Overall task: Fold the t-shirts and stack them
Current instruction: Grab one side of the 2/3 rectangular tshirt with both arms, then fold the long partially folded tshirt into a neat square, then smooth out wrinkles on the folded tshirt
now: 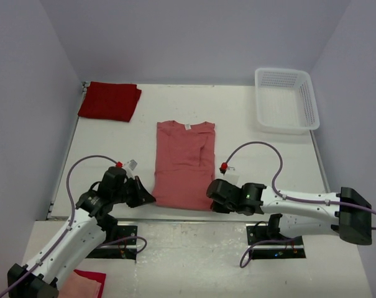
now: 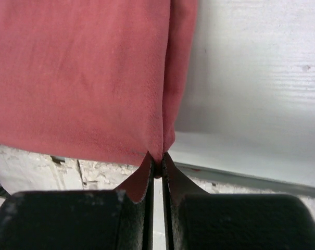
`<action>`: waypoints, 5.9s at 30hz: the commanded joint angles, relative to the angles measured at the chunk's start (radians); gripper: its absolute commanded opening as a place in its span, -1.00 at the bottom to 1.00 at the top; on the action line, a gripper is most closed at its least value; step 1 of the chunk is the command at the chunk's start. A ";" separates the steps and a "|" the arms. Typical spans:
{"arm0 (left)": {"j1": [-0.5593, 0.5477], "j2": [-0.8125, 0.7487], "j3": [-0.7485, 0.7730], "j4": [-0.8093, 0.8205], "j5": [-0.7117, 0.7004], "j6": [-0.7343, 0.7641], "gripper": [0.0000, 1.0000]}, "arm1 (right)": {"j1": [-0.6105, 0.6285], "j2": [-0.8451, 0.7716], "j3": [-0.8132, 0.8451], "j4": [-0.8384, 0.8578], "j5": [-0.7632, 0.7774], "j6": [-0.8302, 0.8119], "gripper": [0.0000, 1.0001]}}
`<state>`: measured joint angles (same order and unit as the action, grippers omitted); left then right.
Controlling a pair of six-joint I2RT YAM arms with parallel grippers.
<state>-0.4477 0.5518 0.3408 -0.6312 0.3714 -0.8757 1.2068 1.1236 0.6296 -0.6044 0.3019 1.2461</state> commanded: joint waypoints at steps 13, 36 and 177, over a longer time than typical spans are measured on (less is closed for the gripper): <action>0.001 0.449 0.498 0.122 -0.213 0.184 -1.00 | -0.269 0.119 0.482 -0.221 0.194 -0.368 -1.00; 0.210 1.469 1.143 0.610 -0.268 0.394 -0.06 | -0.808 1.167 1.581 -0.105 -0.244 -0.945 0.32; 0.142 1.183 0.106 1.059 0.212 0.144 -1.00 | -0.897 1.118 0.983 0.004 -0.986 -0.567 -1.00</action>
<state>-0.2829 1.7481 0.5438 0.5377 0.6319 -0.7284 0.3126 2.3299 1.7012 -0.6846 -0.7322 0.6487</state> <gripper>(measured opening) 0.002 0.003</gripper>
